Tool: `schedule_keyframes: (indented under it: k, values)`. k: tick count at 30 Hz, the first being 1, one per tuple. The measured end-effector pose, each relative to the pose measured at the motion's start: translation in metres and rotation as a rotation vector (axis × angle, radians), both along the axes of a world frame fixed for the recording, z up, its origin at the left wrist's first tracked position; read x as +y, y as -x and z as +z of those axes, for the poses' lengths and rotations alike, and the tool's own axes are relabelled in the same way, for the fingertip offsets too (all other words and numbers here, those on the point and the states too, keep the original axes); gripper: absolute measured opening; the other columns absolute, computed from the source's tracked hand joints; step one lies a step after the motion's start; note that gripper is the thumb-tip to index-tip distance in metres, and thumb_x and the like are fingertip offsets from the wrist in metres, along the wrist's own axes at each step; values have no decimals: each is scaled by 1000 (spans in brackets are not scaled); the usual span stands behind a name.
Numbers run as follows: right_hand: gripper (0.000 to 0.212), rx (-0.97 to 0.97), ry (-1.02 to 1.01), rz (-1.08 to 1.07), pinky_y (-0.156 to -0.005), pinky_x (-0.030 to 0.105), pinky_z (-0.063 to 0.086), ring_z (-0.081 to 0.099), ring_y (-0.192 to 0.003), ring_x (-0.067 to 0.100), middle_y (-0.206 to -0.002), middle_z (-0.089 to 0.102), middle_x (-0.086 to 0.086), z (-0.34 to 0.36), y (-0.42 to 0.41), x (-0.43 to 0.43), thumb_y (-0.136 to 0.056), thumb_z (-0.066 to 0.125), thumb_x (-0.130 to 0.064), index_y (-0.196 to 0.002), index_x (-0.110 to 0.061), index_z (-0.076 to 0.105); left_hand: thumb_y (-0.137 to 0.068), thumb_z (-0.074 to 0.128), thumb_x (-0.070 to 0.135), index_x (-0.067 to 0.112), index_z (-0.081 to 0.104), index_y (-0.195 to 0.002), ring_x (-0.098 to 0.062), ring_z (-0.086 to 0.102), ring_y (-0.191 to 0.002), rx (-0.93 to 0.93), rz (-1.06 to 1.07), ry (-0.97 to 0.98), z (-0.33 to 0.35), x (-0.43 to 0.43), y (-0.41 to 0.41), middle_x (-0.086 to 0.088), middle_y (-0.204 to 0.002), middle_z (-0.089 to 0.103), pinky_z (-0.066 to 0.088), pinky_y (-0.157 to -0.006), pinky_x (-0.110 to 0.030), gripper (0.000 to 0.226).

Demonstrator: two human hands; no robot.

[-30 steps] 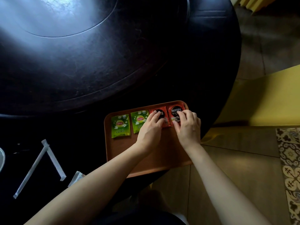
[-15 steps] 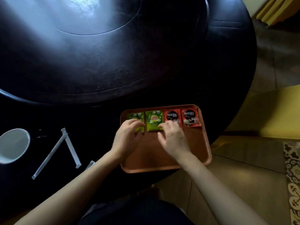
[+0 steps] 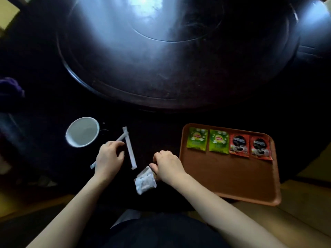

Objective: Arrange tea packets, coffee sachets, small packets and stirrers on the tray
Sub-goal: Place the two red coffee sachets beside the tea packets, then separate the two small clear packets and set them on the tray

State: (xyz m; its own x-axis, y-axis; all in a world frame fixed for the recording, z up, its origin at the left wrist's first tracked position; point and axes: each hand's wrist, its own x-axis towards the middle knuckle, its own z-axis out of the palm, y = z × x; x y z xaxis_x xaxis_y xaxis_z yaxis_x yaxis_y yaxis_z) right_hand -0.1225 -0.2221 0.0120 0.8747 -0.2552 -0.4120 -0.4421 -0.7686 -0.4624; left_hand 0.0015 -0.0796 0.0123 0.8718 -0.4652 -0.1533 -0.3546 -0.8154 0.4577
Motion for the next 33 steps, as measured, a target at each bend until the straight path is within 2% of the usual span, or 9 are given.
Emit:
schedule_keyframes:
  k: [5, 10, 15, 21, 25, 27, 29, 33]
  values:
    - [33, -74, 64, -79, -82, 39, 49, 55, -94, 28, -104, 59, 14, -8, -35, 37, -90, 52, -37, -102, -6, 52, -78, 58, 5, 7, 59, -113, -38, 51, -103, 18, 130, -77, -11, 24, -16, -19, -112, 60, 44, -90, -46, 35]
    - [37, -71, 85, -162, -84, 38, 48, 54, -95, 26, -104, 58, 13, -12, -61, 62, -84, 62, -33, -102, -6, 47, -82, 56, 7, 7, 59, -111, -42, 53, -96, 33, 98, -96, -19, 32, -22, -20, -111, 61, 44, -86, -48, 29]
    - [17, -45, -3, -275, -84, 38, 51, 58, -96, 28, -105, 61, 13, -14, -69, 70, -88, 56, -11, -102, -6, 48, -86, 51, 7, 4, 57, -110, -39, 53, -101, 77, 75, -78, -26, 32, -27, -20, -110, 62, 41, -90, -45, 25]
    - [12, -29, -56, -402, -79, 38, 49, 59, -93, 27, -99, 63, 12, -14, -62, 67, -86, 52, -12, -95, -5, 54, -85, 47, 6, 1, 54, -111, -42, 51, -101, 128, 54, -95, -27, 25, -27, -25, -110, 58, 38, -89, -45, 28]
    - [13, -93, -97, -459, -77, 39, 50, 59, -88, 26, -95, 64, 10, -15, -55, 59, -86, 53, -19, -88, -7, 57, -89, 50, 26, 4, 57, -106, -37, 55, -98, 153, 44, -38, -23, 19, -24, -21, -104, 59, 42, -86, -42, 28]
    - [14, -131, -128, -395, -76, 38, 50, 59, -88, 25, -93, 63, 9, -16, -51, 58, -85, 54, -22, -86, -8, 58, -87, 52, 39, 5, 57, -105, -32, 55, -98, 178, 53, -6, -22, 14, -20, -18, -102, 60, 43, -85, -39, 38]
    - [20, -119, -154, -255, -80, 37, 49, 57, -93, 23, -97, 62, 8, -17, -47, 58, -86, 56, -28, -90, -9, 61, -83, 58, 42, 6, 56, -104, -30, 53, -100, 196, 67, -3, -21, 10, -15, -16, -103, 58, 43, -86, -39, 42]
    - [40, -77, -106, -2, -95, 36, 40, 45, -109, 19, -115, 55, 2, -13, -29, 47, -81, 61, -44, -111, -18, 58, -79, 64, 25, 3, 49, -104, -34, 47, -107, 172, 52, -71, -21, 4, -10, -20, -109, 52, 42, -88, -43, 36]
